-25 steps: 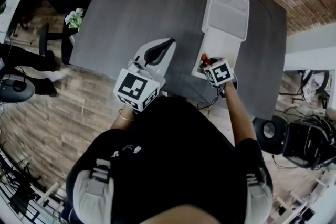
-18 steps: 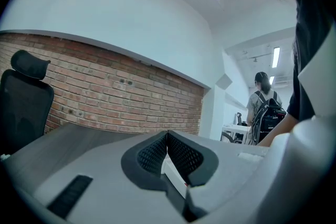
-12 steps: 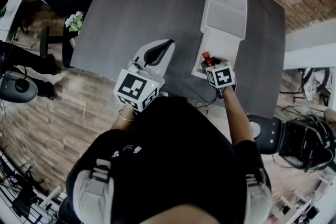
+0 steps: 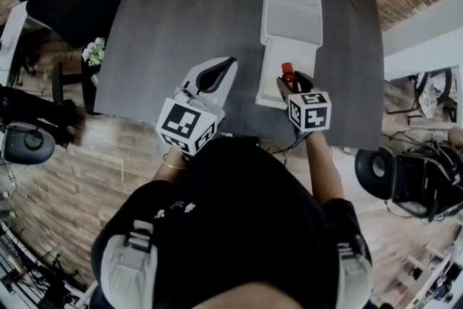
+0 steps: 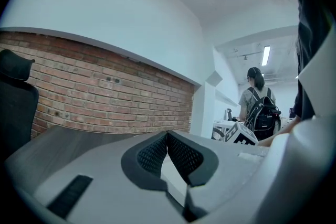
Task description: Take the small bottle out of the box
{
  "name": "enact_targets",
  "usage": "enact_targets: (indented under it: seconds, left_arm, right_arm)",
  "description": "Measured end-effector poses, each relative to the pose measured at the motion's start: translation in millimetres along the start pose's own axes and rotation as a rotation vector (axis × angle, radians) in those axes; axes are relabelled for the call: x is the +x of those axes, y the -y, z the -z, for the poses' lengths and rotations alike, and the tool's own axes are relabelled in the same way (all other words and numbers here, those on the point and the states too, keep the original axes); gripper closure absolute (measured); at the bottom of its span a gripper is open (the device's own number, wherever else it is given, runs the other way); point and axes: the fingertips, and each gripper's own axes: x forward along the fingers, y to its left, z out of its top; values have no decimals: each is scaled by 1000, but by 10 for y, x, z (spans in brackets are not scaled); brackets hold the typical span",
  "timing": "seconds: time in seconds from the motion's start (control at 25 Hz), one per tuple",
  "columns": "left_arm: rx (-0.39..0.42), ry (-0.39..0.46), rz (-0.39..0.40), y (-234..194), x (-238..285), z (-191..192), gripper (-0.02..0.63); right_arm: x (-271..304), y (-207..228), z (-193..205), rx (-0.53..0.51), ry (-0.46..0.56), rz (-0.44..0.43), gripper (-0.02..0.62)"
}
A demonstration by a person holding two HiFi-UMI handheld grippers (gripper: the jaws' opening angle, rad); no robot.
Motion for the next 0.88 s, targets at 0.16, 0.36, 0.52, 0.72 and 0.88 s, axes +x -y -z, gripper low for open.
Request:
enact_targets:
  seconds: [0.16,0.36,0.52,0.72,0.88]
  left_arm:
    - [17,-7,57,154,172,-28,601]
    - [36,-19,122,380,381,-60,601]
    - [51,-25,176,571,507,-68,601]
    - [64,-30,227,765,616,-101,601]
    - [69,-34,257,879,650,-102,601]
  right_arm:
    - [-335,80,-256,55,123,38,376]
    - [-752,182,-473,40,241,94,376]
    - [-1070,243,-582,76,324,121,376]
    - [-1464,319,-753,120,433,153,376]
    - [-1713,343,-824,132,495,176,376]
